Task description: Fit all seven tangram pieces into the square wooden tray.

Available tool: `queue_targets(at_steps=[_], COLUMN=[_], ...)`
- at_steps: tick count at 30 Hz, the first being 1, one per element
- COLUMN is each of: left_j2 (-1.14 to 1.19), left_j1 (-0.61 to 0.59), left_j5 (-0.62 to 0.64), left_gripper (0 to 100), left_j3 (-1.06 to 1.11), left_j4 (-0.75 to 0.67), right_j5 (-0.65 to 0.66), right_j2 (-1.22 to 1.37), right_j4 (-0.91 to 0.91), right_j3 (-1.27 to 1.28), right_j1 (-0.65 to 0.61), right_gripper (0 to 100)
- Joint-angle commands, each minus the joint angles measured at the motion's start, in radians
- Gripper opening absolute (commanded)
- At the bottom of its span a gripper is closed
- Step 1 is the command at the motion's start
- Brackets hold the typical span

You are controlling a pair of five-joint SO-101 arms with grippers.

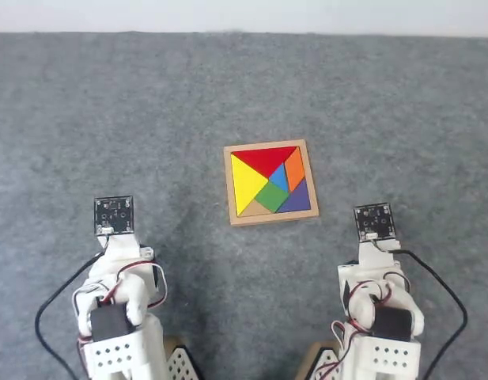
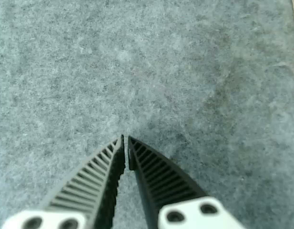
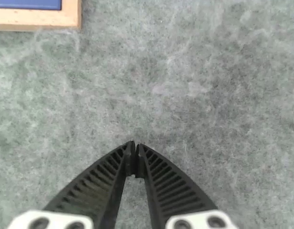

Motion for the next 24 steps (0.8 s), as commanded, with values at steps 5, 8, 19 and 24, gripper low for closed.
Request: queue_targets(at_steps=[5, 8, 19, 24], left_j2=[-0.017, -0.017, -0.017, -0.017], left_j1=[-0.003, -0.003, 0.44, 0.548], left_j5=[0.009, 0.009, -0.052, -0.052], left_gripper=[2, 2, 1, 1], left_j3=[-0.01, -0.01, -0.012, -0.012], left_j4=[0.003, 0.003, 0.003, 0.003], right_j5=[0.009, 0.009, 0.009, 0.009], right_j2=[-0.007, -0.007, -0.007, -0.007], right_j4=[0.008, 0.008, 0.008, 0.008], right_j3=[0.02, 0.02, 0.02, 0.02], right_j1=[0.012, 0.012, 0.012, 0.01], right_gripper=[0.9, 0.9, 0.9, 0.8])
